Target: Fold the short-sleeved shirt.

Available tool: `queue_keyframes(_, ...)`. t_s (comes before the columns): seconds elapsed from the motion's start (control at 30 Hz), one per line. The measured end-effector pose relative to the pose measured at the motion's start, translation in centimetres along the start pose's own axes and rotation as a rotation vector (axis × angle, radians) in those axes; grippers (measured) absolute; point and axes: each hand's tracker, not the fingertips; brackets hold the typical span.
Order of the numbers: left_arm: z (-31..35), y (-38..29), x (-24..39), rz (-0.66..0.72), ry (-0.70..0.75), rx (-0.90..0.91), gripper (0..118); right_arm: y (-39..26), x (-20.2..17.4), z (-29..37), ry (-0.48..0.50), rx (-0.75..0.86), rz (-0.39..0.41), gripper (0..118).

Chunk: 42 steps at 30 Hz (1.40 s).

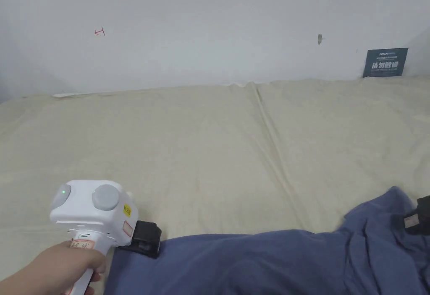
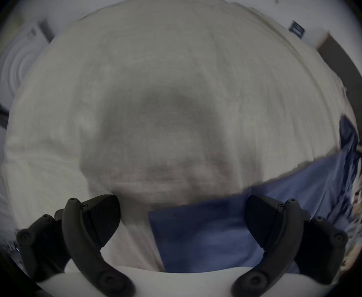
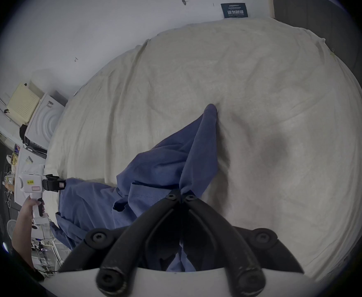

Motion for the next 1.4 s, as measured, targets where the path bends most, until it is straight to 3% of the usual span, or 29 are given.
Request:
queue_keyframes(0.07,1.1,-0.7,0.4,-0.015,-0.003,0.014,92,-0.2,-0.2,-0.2,-0.001,-0.003,0.004,0)
queue_keyframes(0.13,1.7,-0.7,0.7,-0.076,-0.015,0.043,45,0.1,0.0,-0.6,0.001,-0.004,0.009,0)
queue_keyframes(0.17,2.1,-0.8,0.9,-0.1,-0.005,0.055,13,0.1,-0.1,-0.7,0.001,-0.003,0.01,0)
queue_keyframes(0.2,2.2,-0.9,1.0,-0.1,-0.025,0.058,1,0.0,-0.2,-0.6,0.003,-0.004,0.011,0)
queue_keyframes(0.4,3.6,-1.6,1.8,-0.106,-0.032,0.083,1,-1.2,-1.4,2.6,-0.011,0.05,-0.011,0)
queue_keyframes(0.5,6.2,-1.8,1.2,-0.034,-0.083,0.163,1,-1.5,-1.8,5.9,0.002,0.099,-0.019,0)
queue_keyframes(0.77,18.6,-4.1,0.6,-0.006,-0.148,0.393,1,-2.4,-3.9,17.0,0.068,0.278,0.033,0)
queue_keyframes(1.1,32.9,-5.4,0.7,0.024,-0.187,0.702,1,-1.3,-6.7,27.6,0.073,0.486,0.049,0)
queue_keyframes(1.4,39.1,-3.8,-1.5,0.095,-0.185,0.848,1,3.2,-11.0,33.8,0.057,0.642,0.105,0)
